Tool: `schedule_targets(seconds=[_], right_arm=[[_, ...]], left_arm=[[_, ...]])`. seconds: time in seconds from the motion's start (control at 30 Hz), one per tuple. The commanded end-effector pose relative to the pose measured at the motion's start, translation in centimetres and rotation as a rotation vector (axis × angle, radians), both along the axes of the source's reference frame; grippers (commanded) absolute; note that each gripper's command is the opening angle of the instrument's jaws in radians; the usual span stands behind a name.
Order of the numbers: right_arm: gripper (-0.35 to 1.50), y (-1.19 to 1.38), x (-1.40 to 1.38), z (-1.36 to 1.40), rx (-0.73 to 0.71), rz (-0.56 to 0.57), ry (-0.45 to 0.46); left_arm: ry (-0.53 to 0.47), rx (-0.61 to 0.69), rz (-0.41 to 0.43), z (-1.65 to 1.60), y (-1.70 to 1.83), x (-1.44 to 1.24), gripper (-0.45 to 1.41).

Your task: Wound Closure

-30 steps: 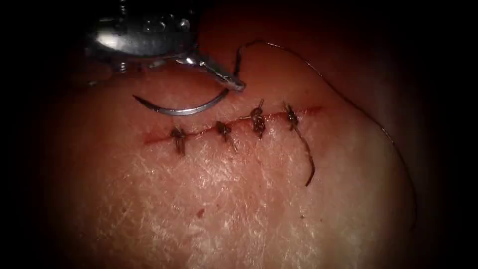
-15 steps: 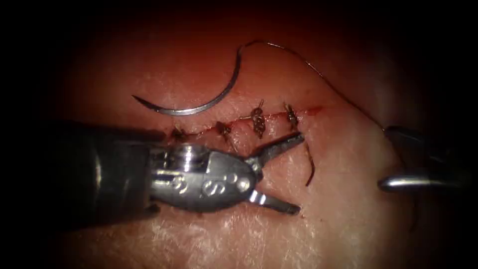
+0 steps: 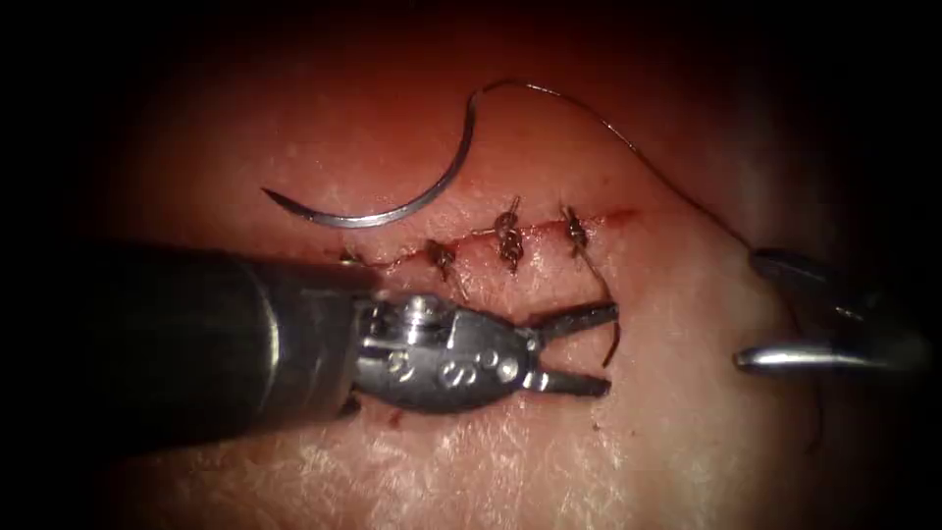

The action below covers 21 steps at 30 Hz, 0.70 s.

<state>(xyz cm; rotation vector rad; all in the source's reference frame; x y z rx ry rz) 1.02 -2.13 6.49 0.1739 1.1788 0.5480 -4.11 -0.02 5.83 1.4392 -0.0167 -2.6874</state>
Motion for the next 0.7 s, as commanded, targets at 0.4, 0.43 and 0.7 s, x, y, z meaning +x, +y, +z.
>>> schedule_targets(seconds=[0.4,0.43,0.7], right_arm=[[1.08,-0.07,0.1,0.09,-0.008,-0.001,0.002],[1.08,-0.07,0.1,0.09,-0.008,0.0,0.002],[1.01,-0.09,0.15,0.12,-0.009,-0.001,0.0]], left_arm=[[-0.006,-0.003,-0.014,0.08,0.01,-0.15,0.29],[-0.007,-0.003,-0.013,0.08,0.02,-0.13,0.17],[0.005,-0.009,-0.021,0.05,0.04,-0.02,-0.45]])
